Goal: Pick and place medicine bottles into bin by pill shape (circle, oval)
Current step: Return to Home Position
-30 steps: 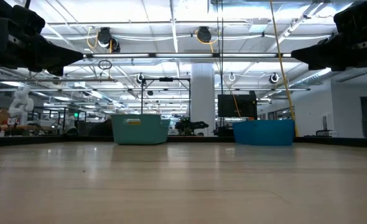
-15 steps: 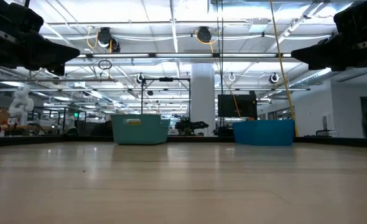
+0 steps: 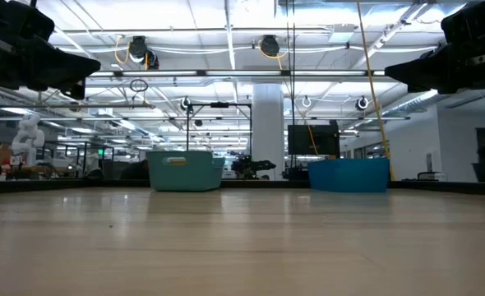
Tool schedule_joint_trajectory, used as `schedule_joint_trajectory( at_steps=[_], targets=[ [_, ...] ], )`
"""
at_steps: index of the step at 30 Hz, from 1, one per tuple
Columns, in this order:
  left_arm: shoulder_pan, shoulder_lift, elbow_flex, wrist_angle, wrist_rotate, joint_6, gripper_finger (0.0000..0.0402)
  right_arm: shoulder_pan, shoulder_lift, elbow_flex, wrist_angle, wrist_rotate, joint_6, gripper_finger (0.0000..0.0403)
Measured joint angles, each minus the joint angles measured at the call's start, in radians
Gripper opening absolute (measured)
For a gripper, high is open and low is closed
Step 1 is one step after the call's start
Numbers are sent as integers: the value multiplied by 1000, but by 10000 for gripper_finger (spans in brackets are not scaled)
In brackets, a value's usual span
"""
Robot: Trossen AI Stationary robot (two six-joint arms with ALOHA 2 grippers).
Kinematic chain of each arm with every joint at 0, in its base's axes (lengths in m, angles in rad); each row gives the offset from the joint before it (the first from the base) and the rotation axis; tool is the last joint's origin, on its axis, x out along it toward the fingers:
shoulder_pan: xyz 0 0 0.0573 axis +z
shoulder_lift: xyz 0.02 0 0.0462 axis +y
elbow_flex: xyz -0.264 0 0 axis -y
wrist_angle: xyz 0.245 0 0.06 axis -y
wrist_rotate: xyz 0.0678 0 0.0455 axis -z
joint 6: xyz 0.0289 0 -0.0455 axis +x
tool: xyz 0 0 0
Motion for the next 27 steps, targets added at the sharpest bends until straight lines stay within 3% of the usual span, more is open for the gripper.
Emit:
schedule_joint_trajectory(
  at_steps=[27],
  targets=[
    [-17, 0, 1, 0, -33, -58, 31, 0, 0, 0, 0, 0, 0, 0]
  ],
)
